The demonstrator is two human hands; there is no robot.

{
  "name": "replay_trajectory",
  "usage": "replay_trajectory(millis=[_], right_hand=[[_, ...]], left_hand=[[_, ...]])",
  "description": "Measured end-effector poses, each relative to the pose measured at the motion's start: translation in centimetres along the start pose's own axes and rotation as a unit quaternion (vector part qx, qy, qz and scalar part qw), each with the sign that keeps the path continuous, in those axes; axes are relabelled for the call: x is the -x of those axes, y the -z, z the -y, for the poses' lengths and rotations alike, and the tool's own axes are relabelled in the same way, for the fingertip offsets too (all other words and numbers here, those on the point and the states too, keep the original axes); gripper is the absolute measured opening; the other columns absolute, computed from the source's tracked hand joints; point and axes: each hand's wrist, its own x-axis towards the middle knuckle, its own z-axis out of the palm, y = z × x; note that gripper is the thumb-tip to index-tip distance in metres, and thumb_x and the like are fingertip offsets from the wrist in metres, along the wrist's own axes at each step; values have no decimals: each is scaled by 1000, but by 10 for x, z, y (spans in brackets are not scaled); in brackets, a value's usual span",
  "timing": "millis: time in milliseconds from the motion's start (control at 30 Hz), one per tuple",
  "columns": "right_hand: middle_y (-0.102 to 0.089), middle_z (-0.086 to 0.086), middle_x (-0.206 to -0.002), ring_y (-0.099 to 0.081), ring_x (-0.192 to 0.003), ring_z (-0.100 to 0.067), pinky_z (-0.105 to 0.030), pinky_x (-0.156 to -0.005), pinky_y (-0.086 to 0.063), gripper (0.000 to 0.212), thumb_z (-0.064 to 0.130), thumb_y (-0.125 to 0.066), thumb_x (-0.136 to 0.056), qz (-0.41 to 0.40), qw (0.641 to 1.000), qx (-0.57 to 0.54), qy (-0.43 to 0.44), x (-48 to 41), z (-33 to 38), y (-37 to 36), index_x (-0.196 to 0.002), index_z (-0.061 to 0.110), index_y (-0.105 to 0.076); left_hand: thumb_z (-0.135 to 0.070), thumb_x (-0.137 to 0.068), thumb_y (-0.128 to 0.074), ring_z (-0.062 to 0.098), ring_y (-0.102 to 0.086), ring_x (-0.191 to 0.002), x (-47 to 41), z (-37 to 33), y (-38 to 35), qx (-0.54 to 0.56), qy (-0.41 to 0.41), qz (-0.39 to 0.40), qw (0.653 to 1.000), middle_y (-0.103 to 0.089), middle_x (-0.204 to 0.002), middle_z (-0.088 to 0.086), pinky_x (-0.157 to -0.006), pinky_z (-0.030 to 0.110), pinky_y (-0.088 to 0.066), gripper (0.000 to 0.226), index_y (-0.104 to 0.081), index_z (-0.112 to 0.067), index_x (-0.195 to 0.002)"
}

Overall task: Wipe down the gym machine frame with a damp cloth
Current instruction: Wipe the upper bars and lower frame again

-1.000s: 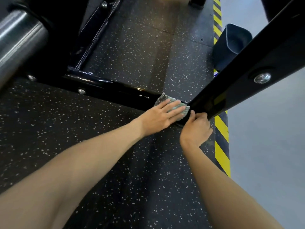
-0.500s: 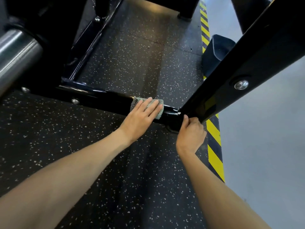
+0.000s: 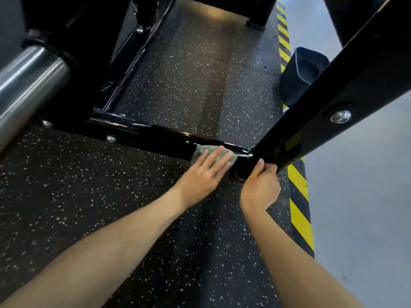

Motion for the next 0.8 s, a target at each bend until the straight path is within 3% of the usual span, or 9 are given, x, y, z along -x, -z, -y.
replay_trajectory(millis=[100,167,233,333,433,533,633,700,800], right_hand=[[-65,-25,-84,-60,-80,-43,-46,-72,-44,32,25,-43,-101,-17,996,10,85,5,4,-4,-95,-1,-61],[-64,-19,-80,-60,-75,-39,-44,-67,-45,23,18,-48,-96,-35,985,9,170,13,12,-9,-90,1,-62],[-64,-15,-102,-58,-94,-35,-44,-78,-46,17,10,-56,-90,-30,971,17,235,20,21,-15,-105,4,-63],[-45,-12,-144,-39,-134,-30,-44,-108,-29,48,13,-63,-87,43,948,69,308,18,30,-22,-134,9,-52],[-42,-6,-149,-30,-142,-23,-45,-115,-9,63,19,-67,-86,119,938,84,314,19,37,-25,-143,13,-43],[-44,-4,-144,-31,-140,-22,-45,-115,-2,70,30,-70,-85,157,921,142,328,12,40,-23,-146,16,-38],[-50,-1,-137,-33,-138,-20,-44,-116,4,60,37,-69,-85,182,908,170,338,-1,52,-17,-138,18,-46],[-57,-1,-129,-40,-134,-20,-42,-115,5,54,37,-71,-84,200,904,170,337,-9,59,-13,-129,17,-50],[-65,-1,-112,-54,-114,-22,-41,-113,-7,48,40,-71,-83,209,888,204,354,-12,65,-10,-121,17,-52]], left_hand=[[-8,-93,-24,35,-29,-142,-12,0,5,29,-9,-9,999,-31,-154,14,-113,48,-30,54,-36,-8,-146],[-2,-90,-30,33,-32,-140,9,29,7,49,57,-16,997,-35,-152,14,-113,47,-31,56,-36,-6,-146],[9,-85,-34,34,-32,-140,38,57,8,73,184,-31,980,-36,-151,17,-113,50,-30,62,-34,-1,-145],[14,-79,-41,38,-27,-142,38,57,13,99,322,-33,941,-33,-151,21,-114,54,-24,67,-32,4,-145],[5,-87,-33,38,-29,-141,7,19,12,122,276,-38,953,-36,-150,20,-111,55,-31,58,-36,2,-144],[1,-89,-28,34,-38,-137,23,40,12,110,197,-18,974,-41,-148,16,-109,50,-38,55,-41,-2,-142],[14,-81,-33,34,-28,-142,59,62,12,108,271,-25,956,-32,-153,17,-113,51,-30,66,-33,-1,-145],[17,-79,-32,35,-20,-144,49,50,13,125,316,-29,940,-28,-155,17,-115,53,-24,69,-31,0,-147],[9,-81,-21,37,-33,-139,16,26,16,136,231,-27,963,-38,-149,18,-111,53,-33,64,-41,2,-142]])
